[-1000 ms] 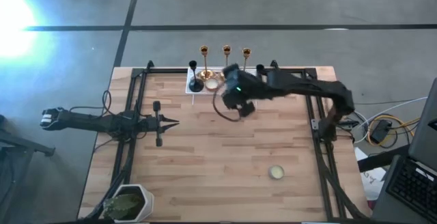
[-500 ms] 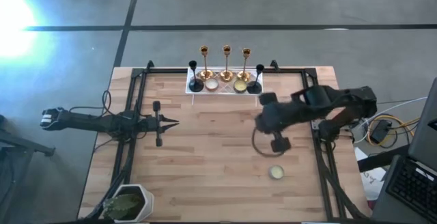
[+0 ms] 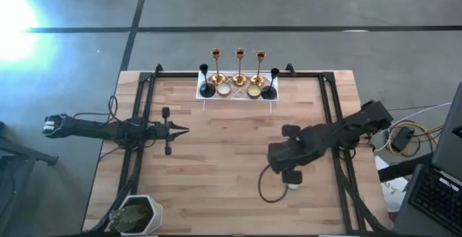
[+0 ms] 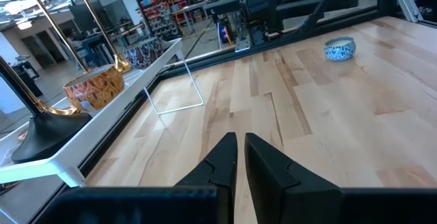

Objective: Pick & Place candle stick holders
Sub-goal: Put the scented light yellow candle on the shelf

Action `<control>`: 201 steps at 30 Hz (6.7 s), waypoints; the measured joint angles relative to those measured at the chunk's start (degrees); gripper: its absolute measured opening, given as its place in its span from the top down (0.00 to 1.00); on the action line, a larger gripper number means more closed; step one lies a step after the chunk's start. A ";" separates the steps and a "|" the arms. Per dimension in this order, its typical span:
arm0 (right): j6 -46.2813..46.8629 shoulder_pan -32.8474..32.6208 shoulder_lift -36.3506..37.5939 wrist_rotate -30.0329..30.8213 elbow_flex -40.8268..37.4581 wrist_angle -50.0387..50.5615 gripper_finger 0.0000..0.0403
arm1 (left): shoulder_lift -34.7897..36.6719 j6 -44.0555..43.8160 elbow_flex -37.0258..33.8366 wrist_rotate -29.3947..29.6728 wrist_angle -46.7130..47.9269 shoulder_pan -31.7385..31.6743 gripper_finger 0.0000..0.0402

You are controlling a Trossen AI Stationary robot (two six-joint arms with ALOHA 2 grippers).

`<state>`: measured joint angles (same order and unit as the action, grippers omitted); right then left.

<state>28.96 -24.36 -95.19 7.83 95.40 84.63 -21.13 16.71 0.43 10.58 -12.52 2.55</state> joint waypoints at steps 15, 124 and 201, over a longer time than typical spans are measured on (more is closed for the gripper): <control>15.76 -4.91 0.19 -1.90 -15.17 -9.90 0.12 | -0.01 0.01 0.00 -0.01 0.29 0.00 0.92; 35.36 -10.38 1.58 -8.01 -46.17 -43.28 0.29 | -0.06 -1.70 0.17 12.66 0.82 -0.04 0.92; -107.56 28.55 -5.78 5.64 7.32 -26.36 0.29 | -0.08 -1.68 0.20 12.65 1.04 -0.04 0.92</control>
<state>-78.59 4.19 -100.97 13.48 102.72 58.27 -21.21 15.03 0.62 23.23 -11.49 2.50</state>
